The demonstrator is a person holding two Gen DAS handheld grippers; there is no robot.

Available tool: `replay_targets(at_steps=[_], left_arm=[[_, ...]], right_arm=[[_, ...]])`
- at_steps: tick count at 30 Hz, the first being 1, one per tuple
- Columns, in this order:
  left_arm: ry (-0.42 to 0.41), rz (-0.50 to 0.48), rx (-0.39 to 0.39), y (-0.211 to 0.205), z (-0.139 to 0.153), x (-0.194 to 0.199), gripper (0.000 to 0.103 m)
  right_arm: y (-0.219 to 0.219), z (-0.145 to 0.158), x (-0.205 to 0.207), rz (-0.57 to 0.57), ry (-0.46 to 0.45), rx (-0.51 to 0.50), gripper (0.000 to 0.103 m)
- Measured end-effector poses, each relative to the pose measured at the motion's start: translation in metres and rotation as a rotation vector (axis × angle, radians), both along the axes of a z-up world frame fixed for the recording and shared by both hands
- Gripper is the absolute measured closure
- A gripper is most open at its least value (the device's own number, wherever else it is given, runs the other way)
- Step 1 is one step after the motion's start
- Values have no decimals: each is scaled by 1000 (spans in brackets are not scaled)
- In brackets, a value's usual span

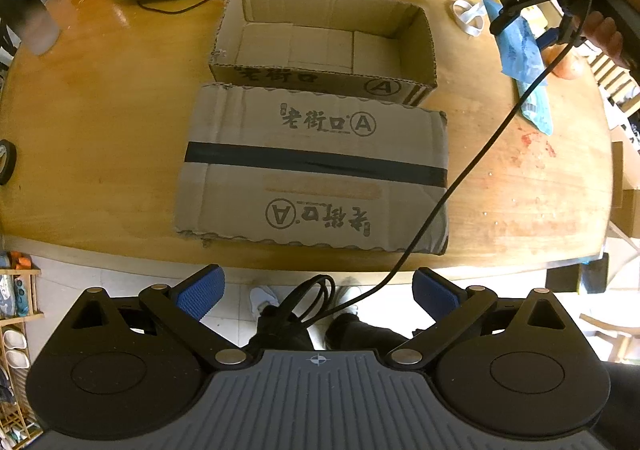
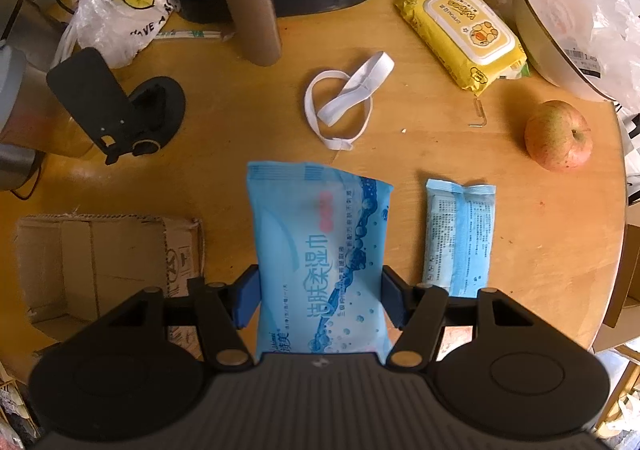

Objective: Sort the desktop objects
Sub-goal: 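Lift the large blue packet with the right tool and carry it toward the cardboard box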

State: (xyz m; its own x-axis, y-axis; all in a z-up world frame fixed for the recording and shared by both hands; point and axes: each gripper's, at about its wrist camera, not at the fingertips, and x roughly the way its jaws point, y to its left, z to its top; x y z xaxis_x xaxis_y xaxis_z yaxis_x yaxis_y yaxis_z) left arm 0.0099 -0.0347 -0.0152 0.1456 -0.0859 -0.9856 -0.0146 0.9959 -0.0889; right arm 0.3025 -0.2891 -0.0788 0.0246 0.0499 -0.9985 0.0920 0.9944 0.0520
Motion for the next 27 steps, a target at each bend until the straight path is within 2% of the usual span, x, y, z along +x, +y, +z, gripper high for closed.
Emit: replay_targets(at_steps=[27], left_arm=[[-2, 21, -10, 34, -2, -6, 0]], right_arm=[[50, 1, 0, 8, 18, 23, 38]])
